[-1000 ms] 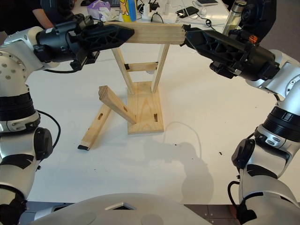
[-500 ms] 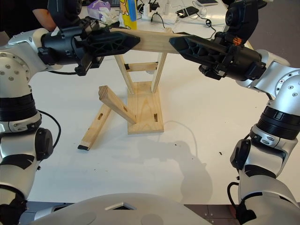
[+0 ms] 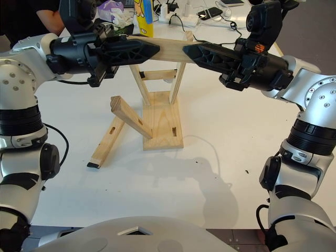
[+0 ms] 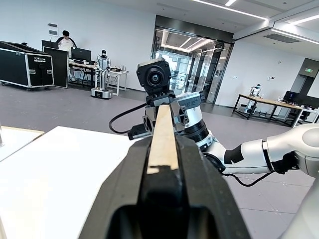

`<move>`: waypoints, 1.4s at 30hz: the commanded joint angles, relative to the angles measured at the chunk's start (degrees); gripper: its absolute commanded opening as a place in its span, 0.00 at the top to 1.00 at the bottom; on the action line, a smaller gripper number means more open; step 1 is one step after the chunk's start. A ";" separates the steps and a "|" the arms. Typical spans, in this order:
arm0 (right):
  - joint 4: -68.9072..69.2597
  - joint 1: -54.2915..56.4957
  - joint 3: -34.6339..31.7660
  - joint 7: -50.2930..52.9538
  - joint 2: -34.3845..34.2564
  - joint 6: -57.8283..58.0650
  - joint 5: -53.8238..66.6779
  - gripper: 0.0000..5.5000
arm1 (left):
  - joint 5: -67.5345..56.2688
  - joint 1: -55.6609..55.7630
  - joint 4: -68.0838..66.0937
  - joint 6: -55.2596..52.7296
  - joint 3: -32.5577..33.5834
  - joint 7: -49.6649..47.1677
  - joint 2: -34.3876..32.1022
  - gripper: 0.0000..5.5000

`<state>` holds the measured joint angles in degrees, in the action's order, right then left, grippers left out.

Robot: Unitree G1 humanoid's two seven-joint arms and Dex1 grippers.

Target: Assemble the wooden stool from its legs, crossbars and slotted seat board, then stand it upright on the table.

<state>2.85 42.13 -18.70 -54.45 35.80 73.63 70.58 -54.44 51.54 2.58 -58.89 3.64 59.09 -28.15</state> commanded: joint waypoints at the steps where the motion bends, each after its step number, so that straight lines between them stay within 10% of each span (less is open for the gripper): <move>1: 1.42 -1.14 1.67 -1.20 0.98 -1.45 -0.75 0.88 | 4.48 -1.07 0.63 4.07 -2.73 0.92 -1.08 0.92; 15: 1.06 -10.76 6.11 -8.07 4.83 -12.55 -11.03 0.92 | 0.66 -1.99 0.22 3.48 7.76 -4.71 -4.28 0.55; 21: -2.96 -16.07 11.98 -13.86 8.14 -21.15 -21.74 0.92 | -5.93 -16.83 11.00 -6.67 14.72 0.04 -19.63 0.54; 26: -0.40 -25.46 9.03 -10.53 8.52 -25.60 -25.61 0.92 | 18.39 -34.30 6.93 13.20 -0.62 14.69 -38.24 0.54; 32: -0.03 -27.24 8.23 -7.28 6.65 -26.95 -26.38 0.92 | 22.38 -42.07 17.49 16.79 -14.44 13.48 -29.36 0.54; 42: -3.28 -22.41 11.50 -7.62 5.69 -27.09 -28.25 0.92 | 38.92 -47.85 20.14 30.80 -28.30 -6.96 -9.51 0.81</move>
<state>-0.18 18.10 -7.91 -62.00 41.66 46.51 43.10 -20.69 4.84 23.35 -31.35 -20.45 54.72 -39.42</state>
